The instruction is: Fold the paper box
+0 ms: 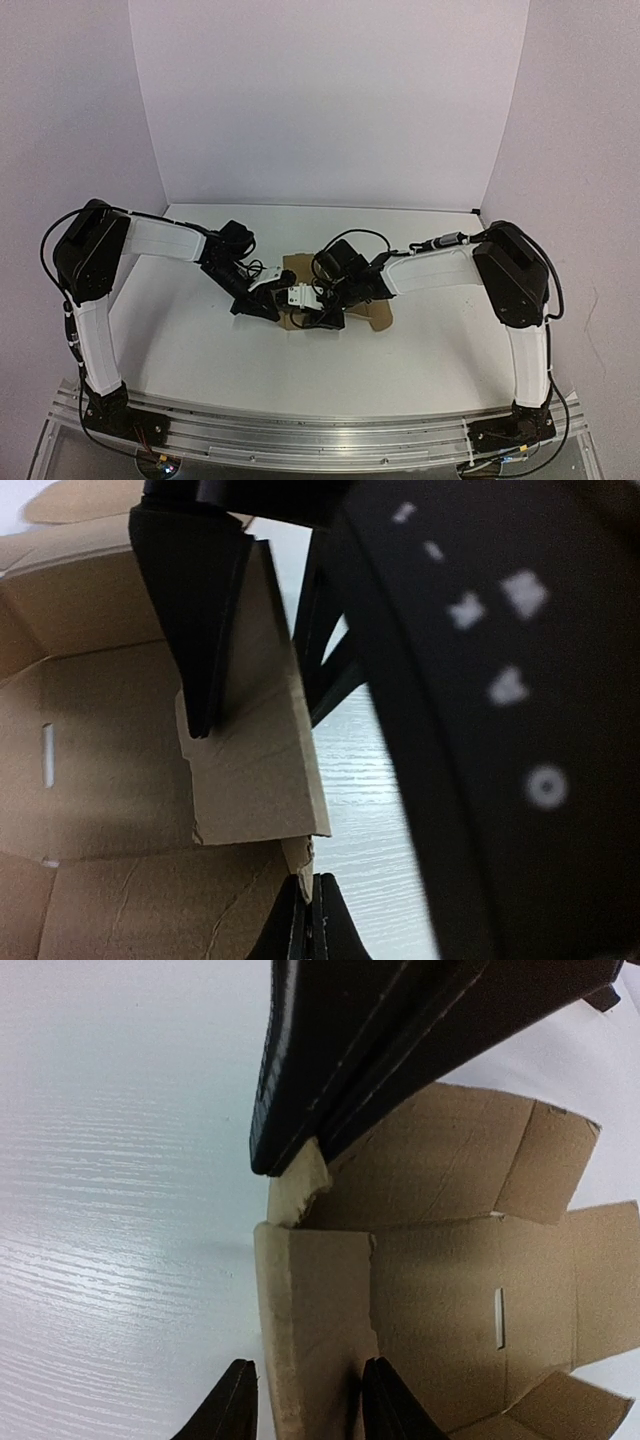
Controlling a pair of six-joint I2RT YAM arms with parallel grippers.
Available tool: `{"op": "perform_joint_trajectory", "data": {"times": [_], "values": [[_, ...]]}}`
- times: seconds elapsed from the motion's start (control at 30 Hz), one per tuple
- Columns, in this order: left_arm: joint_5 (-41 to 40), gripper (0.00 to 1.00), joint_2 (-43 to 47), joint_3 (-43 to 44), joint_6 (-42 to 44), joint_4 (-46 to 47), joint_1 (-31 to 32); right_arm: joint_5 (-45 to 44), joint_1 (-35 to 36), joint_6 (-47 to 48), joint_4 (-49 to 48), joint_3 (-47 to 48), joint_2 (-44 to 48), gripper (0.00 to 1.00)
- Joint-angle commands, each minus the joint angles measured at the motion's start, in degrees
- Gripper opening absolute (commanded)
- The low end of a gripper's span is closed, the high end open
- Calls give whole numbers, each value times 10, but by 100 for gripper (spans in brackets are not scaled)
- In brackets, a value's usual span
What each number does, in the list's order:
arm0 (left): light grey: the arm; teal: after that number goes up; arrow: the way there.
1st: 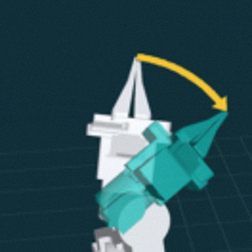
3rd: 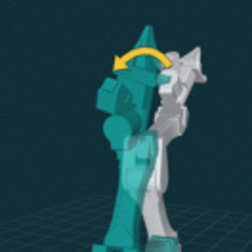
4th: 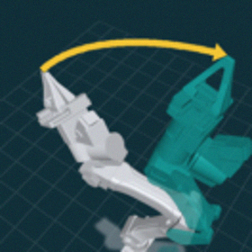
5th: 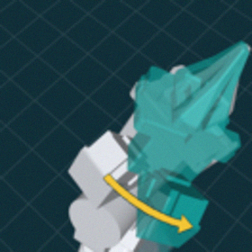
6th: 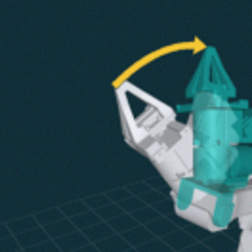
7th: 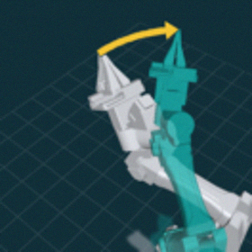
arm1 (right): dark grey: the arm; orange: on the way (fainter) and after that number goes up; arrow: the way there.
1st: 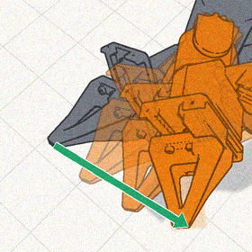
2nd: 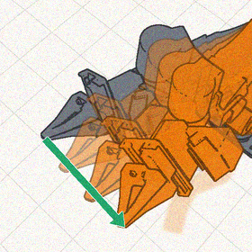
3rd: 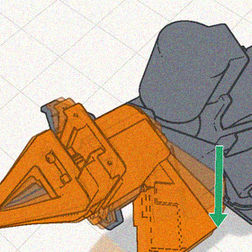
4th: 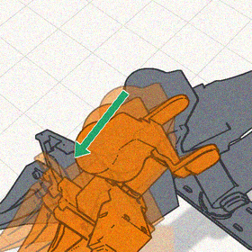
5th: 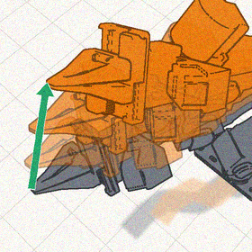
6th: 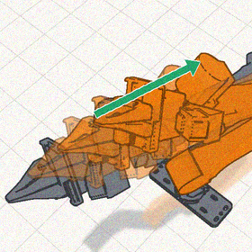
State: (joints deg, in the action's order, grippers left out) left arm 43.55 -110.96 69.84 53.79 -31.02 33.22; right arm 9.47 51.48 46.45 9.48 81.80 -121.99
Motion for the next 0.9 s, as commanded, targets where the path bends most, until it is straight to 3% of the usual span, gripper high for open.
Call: {"op": "perform_joint_trajectory", "data": {"times": [0.0,0.17,0.33,0.5,0.6,0.7,0.87], "values": [[-5,0,-6,33,-18,-22,3,13,3,-61,-25,18,59,43],[-6,0,-7,43,-16,-39,3,14,-1,-191,-24,13,115,62],[-20,0,-13,58,-8,-68,11,101,-38,-358,-23,-22,172,75],[-43,0,-27,73,-1,-101,23,132,-99,-557,-7,-36,177,72],[-53,0,-41,91,-5,-130,26,129,-124,-689,38,-21,146,63],[-66,0,-49,107,-10,-159,31,96,-126,-762,108,-3,115,61],[-83,0,-54,119,-17,-186,46,44,-126,-831,128,-39,108,61]]}}
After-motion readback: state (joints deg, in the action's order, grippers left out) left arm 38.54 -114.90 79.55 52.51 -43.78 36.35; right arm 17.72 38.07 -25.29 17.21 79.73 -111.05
